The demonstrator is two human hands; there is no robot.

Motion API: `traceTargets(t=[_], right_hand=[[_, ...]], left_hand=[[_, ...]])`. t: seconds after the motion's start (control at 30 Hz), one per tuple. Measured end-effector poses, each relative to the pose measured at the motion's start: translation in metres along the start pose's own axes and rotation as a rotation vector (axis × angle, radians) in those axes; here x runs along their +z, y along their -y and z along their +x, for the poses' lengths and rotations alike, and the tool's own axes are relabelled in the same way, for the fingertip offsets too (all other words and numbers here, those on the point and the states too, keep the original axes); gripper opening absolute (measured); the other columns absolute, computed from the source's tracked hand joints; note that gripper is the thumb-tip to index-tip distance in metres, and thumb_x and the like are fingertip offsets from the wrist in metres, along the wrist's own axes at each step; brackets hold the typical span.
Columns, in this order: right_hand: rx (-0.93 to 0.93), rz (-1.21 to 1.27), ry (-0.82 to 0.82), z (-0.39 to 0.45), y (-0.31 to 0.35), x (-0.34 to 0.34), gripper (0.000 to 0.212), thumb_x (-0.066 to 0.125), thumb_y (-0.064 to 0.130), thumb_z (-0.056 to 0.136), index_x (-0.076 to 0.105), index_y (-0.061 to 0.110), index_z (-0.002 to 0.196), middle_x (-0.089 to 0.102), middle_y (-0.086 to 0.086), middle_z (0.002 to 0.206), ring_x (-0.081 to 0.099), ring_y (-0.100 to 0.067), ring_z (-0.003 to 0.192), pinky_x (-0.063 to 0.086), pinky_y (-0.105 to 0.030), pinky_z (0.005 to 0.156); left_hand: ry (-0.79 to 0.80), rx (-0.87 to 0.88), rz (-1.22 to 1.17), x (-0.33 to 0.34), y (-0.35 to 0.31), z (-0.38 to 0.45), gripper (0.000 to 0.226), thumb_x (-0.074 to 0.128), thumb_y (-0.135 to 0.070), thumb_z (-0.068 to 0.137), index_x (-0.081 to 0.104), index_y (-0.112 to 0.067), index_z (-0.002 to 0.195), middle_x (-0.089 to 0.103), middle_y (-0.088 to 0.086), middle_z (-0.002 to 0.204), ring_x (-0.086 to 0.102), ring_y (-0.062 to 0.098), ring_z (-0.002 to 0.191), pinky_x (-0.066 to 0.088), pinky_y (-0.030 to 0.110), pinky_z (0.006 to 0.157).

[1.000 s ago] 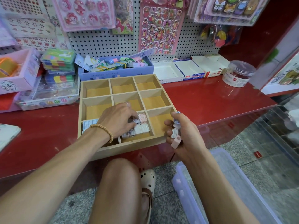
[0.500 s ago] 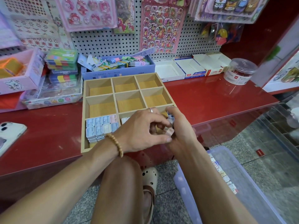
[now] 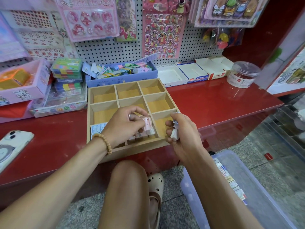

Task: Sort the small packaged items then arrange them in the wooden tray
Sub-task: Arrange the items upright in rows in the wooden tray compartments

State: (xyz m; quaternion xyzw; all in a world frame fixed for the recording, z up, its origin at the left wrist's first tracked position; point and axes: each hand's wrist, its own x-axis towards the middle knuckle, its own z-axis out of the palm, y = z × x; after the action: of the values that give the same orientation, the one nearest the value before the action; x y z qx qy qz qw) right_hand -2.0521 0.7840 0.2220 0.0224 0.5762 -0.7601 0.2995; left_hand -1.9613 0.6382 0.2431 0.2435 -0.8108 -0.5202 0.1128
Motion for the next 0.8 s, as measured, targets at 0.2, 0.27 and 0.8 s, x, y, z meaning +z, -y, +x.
traceTargets(t=[0.2,0.27,0.8], right_hand=[[-0.038,-0.02,0.016,-0.001,-0.001,-0.008,0.007,0.056,0.016,0.097,0.059,0.015,0.104,0.055,-0.005,0.081,0.044,-0.014,0.053,0.033,-0.025,0.044],[-0.039,-0.03,0.012,-0.001,0.0,-0.011,0.007,0.057,0.017,0.097,0.059,0.016,0.103,0.055,-0.004,0.081,0.044,-0.014,0.054,0.033,-0.025,0.043],[-0.071,-0.111,0.038,-0.002,-0.001,-0.025,0.005,0.058,0.017,0.098,0.061,0.013,0.099,0.057,-0.004,0.079,0.044,-0.012,0.051,0.033,-0.026,0.044]], left_hand=[[-0.111,-0.024,0.361,-0.009,0.014,0.015,0.015,0.061,-0.01,0.086,0.066,-0.023,0.081,0.07,-0.007,0.065,0.059,0.0,0.053,0.046,0.019,0.051],[-0.095,-0.003,0.45,-0.007,0.016,0.02,0.014,0.061,-0.01,0.087,0.067,-0.021,0.081,0.068,-0.008,0.069,0.062,0.002,0.064,0.048,0.019,0.058],[-0.152,0.174,0.874,-0.01,0.018,0.032,0.013,0.063,-0.022,0.087,0.075,-0.024,0.083,0.059,-0.008,0.081,0.06,0.02,0.089,0.046,0.033,0.081]])
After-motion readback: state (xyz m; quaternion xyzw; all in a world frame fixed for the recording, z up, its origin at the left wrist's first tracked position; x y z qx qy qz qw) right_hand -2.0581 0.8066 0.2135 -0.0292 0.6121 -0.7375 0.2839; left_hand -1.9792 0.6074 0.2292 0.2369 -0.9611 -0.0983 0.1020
